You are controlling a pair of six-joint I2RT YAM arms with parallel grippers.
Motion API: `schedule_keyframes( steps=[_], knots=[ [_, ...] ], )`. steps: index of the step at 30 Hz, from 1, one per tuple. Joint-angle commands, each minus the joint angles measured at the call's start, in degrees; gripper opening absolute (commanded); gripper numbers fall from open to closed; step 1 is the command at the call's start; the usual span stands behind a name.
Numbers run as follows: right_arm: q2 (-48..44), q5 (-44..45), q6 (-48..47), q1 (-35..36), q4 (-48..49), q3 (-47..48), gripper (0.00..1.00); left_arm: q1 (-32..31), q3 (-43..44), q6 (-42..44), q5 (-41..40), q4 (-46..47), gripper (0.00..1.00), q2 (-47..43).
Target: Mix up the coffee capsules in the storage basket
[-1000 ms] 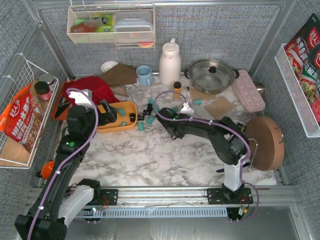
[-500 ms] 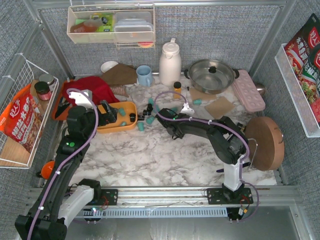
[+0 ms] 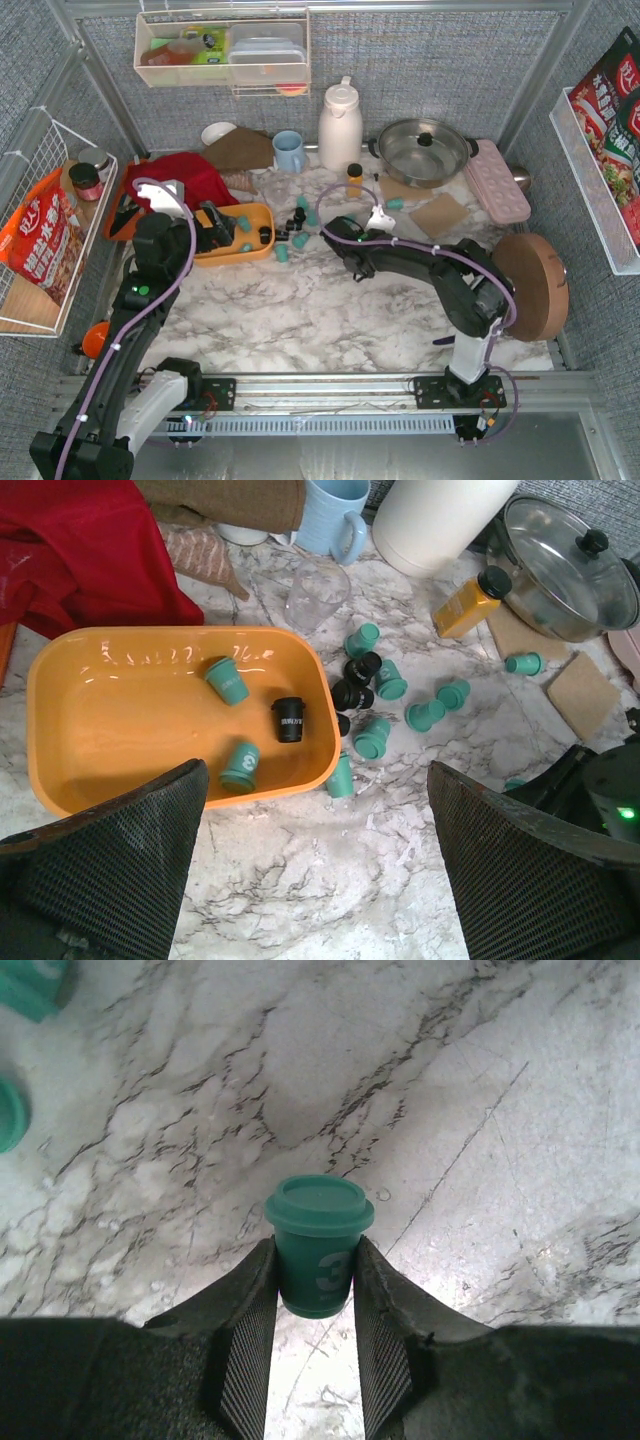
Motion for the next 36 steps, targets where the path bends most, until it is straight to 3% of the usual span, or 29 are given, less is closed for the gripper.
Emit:
schedule_keyframes(
  steps=[1,7,14,17,20,25,36],
  knots=[
    [-3.8,-2.7,-12.9,0.1,5.2,-1.1,0.24,0.0,-0.2,-0.1,0.7,2.2,0.99,0.2],
    [-12.0,-13.2,-33.7,0.1,19.0,-6.7,0.22,0.0,-1.0,-0.1,5.0,4.1,0.99,1.1],
    [-18.4,-31.1,-55.6,0.1,27.6,-11.9,0.15,-0.1,-2.2,-1.1,19.1,10.2,0.99,4.5],
    [-20.5,-36.7,-61.0,0.1,31.0,-14.1,0.13,0.0,-1.3,-3.1,23.1,11.7,0.99,6.7],
    [-23.5,-41.8,-67.1,0.1,40.5,-18.5,0.11,-0.3,0.0,-5.5,25.5,13.2,0.99,8.9],
    [-25.6,-48.6,-72.9,0.2,56.4,-25.1,0.11,-3.4,1.8,-7.3,23.4,15.0,0.99,11.7],
    [-22.7,-59.8,-81.5,0.1,71.6,-28.2,0.14,-14.4,5.4,-5.0,21.5,13.3,0.92,21.7]
  ],
)
